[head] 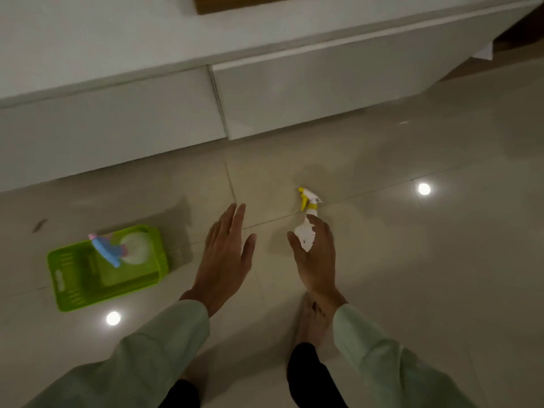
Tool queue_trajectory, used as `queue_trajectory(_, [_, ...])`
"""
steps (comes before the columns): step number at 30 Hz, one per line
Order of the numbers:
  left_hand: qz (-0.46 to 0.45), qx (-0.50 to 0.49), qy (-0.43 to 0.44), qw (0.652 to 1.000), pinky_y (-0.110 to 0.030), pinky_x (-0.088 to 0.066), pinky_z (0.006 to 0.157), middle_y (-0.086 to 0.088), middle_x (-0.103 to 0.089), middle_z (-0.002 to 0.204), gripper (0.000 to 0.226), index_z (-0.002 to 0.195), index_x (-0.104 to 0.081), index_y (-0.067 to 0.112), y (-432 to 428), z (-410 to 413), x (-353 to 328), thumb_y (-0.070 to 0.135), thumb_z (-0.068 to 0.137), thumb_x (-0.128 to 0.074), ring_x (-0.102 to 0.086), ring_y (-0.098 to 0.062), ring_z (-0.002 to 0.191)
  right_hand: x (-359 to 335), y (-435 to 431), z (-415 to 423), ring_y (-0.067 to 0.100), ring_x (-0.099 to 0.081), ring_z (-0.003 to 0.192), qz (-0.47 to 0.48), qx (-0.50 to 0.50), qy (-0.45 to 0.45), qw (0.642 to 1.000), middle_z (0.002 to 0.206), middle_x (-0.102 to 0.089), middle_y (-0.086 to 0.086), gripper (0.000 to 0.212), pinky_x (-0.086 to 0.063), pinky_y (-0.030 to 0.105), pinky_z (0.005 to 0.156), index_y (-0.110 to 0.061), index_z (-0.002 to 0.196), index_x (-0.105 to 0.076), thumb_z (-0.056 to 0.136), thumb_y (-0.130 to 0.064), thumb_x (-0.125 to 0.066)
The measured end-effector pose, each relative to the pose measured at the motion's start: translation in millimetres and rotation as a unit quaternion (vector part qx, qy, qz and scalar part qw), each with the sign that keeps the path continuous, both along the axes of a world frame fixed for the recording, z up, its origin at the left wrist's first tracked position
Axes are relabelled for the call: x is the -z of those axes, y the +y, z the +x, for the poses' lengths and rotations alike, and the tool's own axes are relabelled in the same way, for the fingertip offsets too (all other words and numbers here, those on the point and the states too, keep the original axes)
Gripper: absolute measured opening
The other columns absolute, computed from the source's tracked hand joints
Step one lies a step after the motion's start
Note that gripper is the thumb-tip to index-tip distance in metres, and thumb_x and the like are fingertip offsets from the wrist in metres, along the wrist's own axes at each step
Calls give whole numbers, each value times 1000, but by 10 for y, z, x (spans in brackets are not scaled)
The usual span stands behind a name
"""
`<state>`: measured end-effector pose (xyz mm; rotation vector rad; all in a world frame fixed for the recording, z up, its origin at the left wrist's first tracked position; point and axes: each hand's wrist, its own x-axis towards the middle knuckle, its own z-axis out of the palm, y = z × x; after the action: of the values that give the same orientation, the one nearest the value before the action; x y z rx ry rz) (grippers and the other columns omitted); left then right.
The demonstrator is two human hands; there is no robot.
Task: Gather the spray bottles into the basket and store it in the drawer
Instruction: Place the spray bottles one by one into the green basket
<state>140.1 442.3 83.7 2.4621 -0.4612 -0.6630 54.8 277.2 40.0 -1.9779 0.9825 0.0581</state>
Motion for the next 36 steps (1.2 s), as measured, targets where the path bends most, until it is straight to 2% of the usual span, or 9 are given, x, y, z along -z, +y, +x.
queue_trajectory(3, [16,21,32,999,-38,-16,123,-5,-18,163,60,155,-14,21,-440,-59,315,37,102,-38,-17,-20,150,369,-467,-15,25,-46,130,17,5,71,997,138,-54,5,65,-41,36,101,-14,145,-45,90,-39,-71])
queue_trajectory(10, [73,66,52,994,-39,-19,121,-10,-22,161,61,154,-18,15,-985,4,1254,35,101,-40,-22,-24,148,1523,-1051,169,30,-45,138,117,15,166,979,148,-48,10,77,-42,46,111,-15,149,-37,87,-47,-71])
queue_trajectory(15, [89,71,57,992,-40,-18,121,-11,-22,161,62,154,-18,13,-1050,48,1622,36,101,-40,-21,-24,149,1997,-1064,256,27,-65,106,154,65,160,973,109,-64,1,49,-50,34,82,-15,120,-56,82,-40,-75])
queue_trajectory(17, [90,67,52,992,-40,-18,121,-11,-23,161,62,154,-19,13,-1030,55,1631,36,100,-41,-21,-24,149,1999,-1046,269,28,-67,97,187,100,152,965,106,-67,4,40,-50,33,75,-14,115,-60,81,-30,-76])
queue_trajectory(21, [87,54,53,993,-40,-17,121,-10,-21,161,63,154,-18,14,-865,20,1336,36,100,-41,-20,-23,149,1656,-953,269,32,-70,92,235,119,137,955,103,-71,12,29,-56,40,76,-9,109,-65,82,-18,-72])
queue_trajectory(25, [79,25,53,995,-38,-15,122,-8,-19,162,63,155,-15,17,-494,-13,730,37,101,-40,-17,-22,150,889,-700,340,25,-65,82,257,112,72,957,95,-68,10,27,-52,35,68,-8,104,-60,80,-7,-72])
queue_trajectory(28, [65,-12,41,997,-38,-15,122,-8,-19,163,63,155,-15,17,-153,33,236,36,101,-41,-16,-22,150,258,-376,423,25,-68,88,266,86,17,960,104,-72,13,32,-56,40,78,-10,109,-57,82,-4,-73])
queue_trajectory(32, [55,-44,25,997,-38,-17,121,-9,-21,162,62,154,-18,16,506,145,-349,34,100,-43,-19,-24,149,-435,298,578,19,-66,89,257,20,-20,966,102,-69,4,28,-53,33,76,-13,112,-56,89,-12,-71])
queue_trajectory(36, [52,-46,0,998,-42,-24,119,-13,-27,159,61,152,-23,10,1393,318,-719,29,100,-46,-26,-28,147,-910,1187,749,21,-70,99,274,-25,-58,960,108,-74,5,29,-55,30,83,-14,116,-63,88,-7,-70])
